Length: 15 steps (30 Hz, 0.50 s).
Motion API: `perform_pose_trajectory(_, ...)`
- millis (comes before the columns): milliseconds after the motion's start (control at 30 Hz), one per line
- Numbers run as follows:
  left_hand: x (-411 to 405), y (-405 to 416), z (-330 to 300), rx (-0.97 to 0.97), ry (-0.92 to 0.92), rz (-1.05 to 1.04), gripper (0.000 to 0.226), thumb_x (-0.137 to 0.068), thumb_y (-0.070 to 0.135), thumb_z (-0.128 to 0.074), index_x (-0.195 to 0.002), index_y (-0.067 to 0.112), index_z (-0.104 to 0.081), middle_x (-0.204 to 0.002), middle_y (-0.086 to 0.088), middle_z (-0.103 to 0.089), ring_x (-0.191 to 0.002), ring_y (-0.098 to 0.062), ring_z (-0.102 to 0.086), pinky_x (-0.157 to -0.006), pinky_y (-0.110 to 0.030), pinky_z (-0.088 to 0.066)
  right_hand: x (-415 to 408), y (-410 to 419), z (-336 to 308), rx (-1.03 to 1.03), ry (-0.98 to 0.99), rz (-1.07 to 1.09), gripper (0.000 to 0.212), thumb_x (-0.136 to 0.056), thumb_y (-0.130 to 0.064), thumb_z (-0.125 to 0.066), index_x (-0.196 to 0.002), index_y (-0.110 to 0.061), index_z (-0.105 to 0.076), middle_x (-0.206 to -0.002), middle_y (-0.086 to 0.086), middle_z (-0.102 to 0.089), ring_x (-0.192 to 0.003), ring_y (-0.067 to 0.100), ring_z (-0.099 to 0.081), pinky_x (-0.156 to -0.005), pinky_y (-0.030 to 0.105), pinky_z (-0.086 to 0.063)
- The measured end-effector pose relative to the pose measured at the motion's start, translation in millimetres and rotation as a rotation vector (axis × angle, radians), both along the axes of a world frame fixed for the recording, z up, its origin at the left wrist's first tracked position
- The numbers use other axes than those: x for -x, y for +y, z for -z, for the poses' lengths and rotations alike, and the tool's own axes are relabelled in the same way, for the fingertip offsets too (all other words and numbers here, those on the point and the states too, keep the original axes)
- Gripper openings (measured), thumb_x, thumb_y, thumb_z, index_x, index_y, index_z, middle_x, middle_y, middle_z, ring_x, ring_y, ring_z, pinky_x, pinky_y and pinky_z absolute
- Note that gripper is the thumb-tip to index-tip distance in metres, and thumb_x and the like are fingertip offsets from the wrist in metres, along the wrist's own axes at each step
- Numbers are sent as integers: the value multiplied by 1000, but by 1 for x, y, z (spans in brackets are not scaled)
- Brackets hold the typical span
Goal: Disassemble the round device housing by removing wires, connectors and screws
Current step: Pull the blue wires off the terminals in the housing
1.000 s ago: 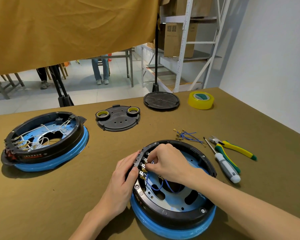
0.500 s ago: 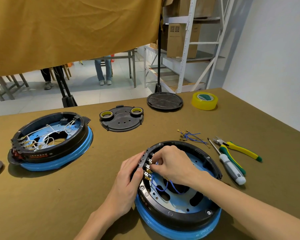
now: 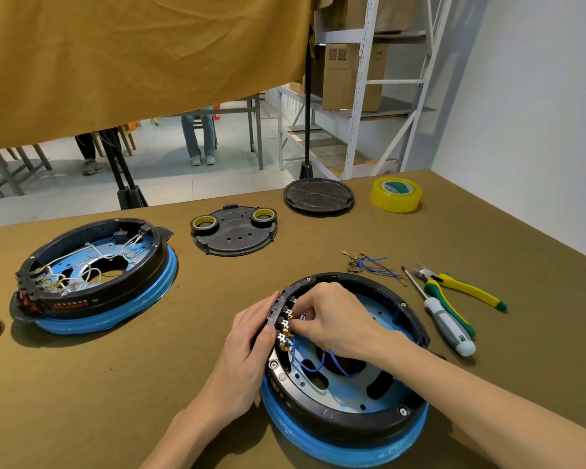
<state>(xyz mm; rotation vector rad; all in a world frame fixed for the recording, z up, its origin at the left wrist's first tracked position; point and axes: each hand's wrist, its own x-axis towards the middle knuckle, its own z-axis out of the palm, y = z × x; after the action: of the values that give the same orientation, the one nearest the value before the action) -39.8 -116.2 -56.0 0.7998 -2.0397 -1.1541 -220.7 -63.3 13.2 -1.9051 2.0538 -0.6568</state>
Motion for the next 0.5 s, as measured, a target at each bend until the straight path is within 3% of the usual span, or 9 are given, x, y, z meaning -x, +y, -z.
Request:
perform_pose_trajectory(100,0,0,0,-8,5,1,49,-100,61,-34,-147,52,-39,-143,40,-45,-143,7,-33,-106,-19,-30,0,0,-1,-5,54,9,15,-87,-35,-69,-72,-33,-70,-52,-17,-49,-54,-1,-47,-53,22,-29)
perform_pose_trajectory(233,1,0,0,-8,3,3,48,-100,62,-34,-146,53,-39,-142,41,-44,-143,8,-32,-105,-19,-30,1,-1,-3,-26,-20,-26,35,-88,-29,-70,-56,-34,-55,-46,-18,-50,-51,1,-50,-51,23,-29)
perform_pose_trajectory(500,1,-1,-1,-15,12,8,45,-100,62,-34,-145,60,-39,-143,38,-46,-143,7,-33,-105,-21,-31,0,0,0,26,68,-15,39,-88,-31,-66,-52,-30,-49,-49,-9,-48,-52,9,-47,-53,27,-31)
